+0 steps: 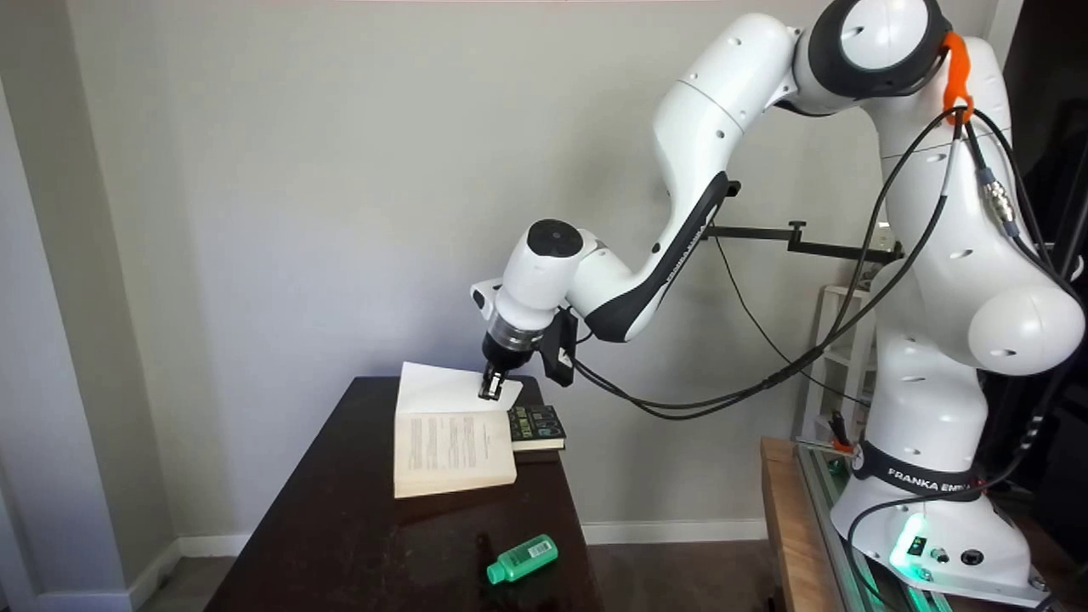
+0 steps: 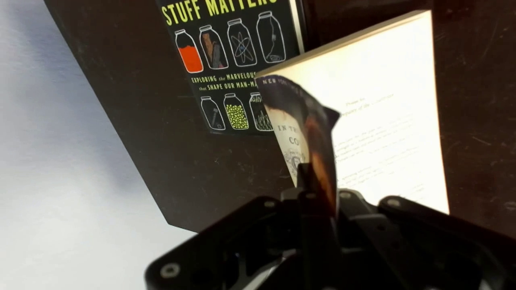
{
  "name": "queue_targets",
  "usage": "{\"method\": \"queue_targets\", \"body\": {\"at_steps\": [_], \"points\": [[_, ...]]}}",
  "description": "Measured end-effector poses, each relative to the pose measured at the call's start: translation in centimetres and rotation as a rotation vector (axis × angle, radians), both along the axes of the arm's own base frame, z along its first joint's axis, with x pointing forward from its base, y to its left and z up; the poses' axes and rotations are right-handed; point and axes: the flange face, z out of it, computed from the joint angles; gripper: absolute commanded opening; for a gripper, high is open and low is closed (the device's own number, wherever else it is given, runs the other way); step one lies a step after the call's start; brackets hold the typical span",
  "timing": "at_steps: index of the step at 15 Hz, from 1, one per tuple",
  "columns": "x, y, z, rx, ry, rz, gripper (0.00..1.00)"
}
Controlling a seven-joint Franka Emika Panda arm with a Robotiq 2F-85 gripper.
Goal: Remove the green bottle from the book on the left, put it on the table, pick up the book on the left and put it on the other book
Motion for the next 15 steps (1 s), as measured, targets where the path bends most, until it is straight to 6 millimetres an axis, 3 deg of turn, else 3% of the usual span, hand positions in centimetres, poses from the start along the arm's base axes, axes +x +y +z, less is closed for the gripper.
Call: {"method": "queue_targets", "body": {"at_steps": [5,15], "points": [[-1.0,-1.3,1.4,-0.025,0.002,-0.033,0.00],[-2.7,-6.1,2.5,-0.100,0.025,-0.150,0.00]]}}
